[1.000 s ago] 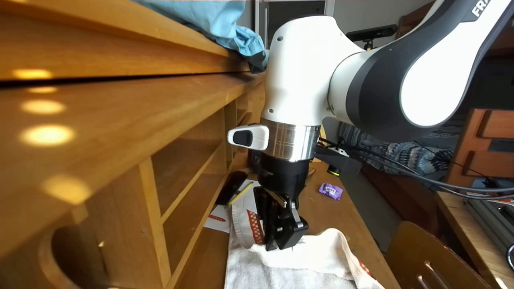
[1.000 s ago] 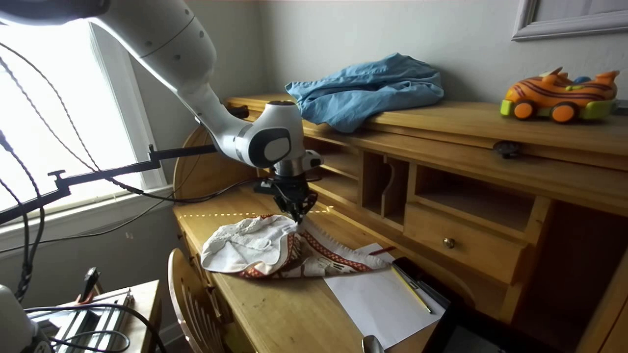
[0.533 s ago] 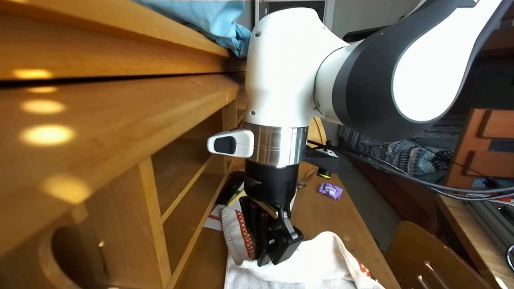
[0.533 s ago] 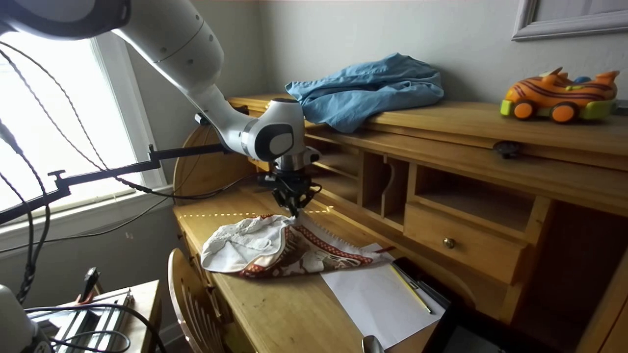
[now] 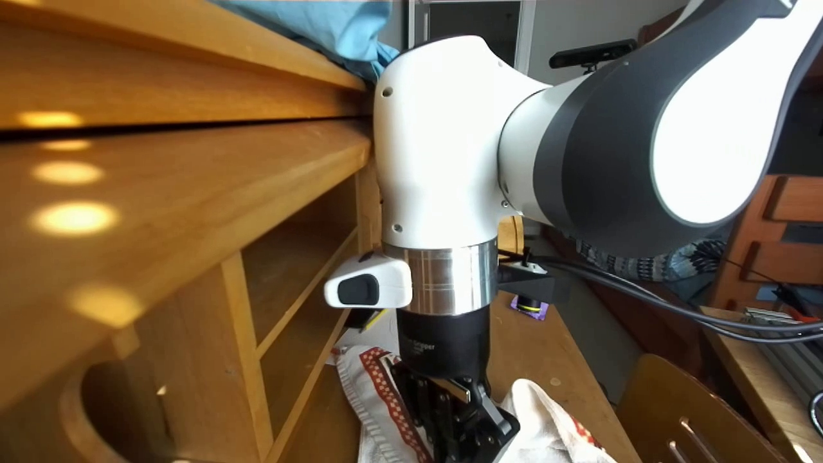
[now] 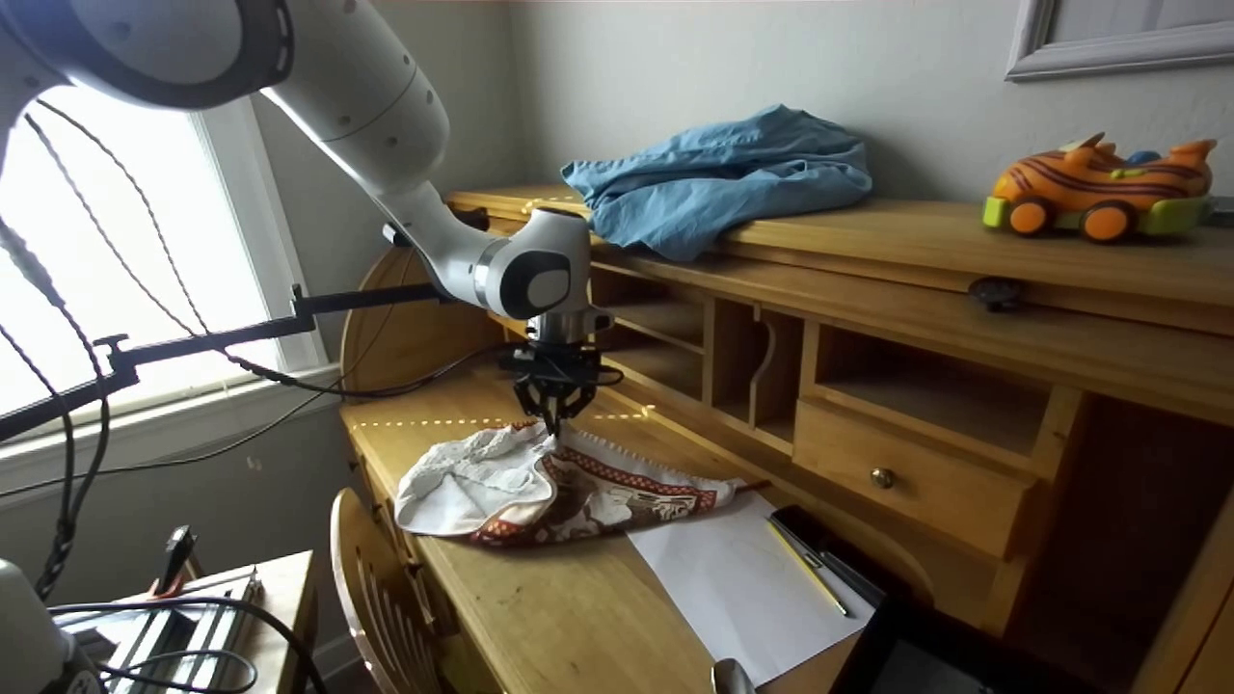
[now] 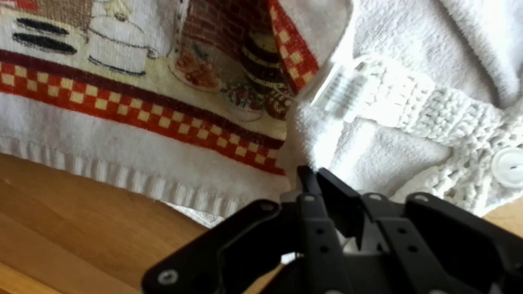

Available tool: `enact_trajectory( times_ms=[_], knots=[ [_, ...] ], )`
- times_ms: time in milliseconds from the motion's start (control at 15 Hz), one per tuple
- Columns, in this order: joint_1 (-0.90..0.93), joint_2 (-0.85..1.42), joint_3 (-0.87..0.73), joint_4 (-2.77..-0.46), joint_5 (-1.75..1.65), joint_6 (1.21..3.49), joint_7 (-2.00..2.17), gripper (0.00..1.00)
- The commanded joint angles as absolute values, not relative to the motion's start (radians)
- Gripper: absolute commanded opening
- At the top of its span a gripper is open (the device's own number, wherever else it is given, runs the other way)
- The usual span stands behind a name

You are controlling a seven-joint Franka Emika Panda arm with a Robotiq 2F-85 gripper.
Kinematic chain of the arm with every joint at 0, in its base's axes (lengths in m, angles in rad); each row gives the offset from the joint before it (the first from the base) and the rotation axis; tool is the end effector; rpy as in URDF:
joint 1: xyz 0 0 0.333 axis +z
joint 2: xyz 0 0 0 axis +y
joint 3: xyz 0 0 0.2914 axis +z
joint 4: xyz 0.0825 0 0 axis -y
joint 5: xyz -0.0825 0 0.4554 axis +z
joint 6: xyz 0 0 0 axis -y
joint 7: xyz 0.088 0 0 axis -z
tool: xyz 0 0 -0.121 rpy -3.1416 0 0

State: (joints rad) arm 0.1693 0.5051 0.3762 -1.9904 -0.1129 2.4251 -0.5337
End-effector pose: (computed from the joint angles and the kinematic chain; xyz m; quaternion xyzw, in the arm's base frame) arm 0.5432 0.3385 0.1295 -0.8444 -0.5328 0.0153 0.0533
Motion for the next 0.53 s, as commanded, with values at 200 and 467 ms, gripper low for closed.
enact_trajectory(
  times_ms=[200, 467],
  knots=[
    [0.201, 0.558, 0.372, -1.904, -0.103, 2.353, -0.561, 0.02],
    [0.229, 0.572, 0.37, -1.885, -0.114, 2.339, -0.551, 0.02]
  ],
)
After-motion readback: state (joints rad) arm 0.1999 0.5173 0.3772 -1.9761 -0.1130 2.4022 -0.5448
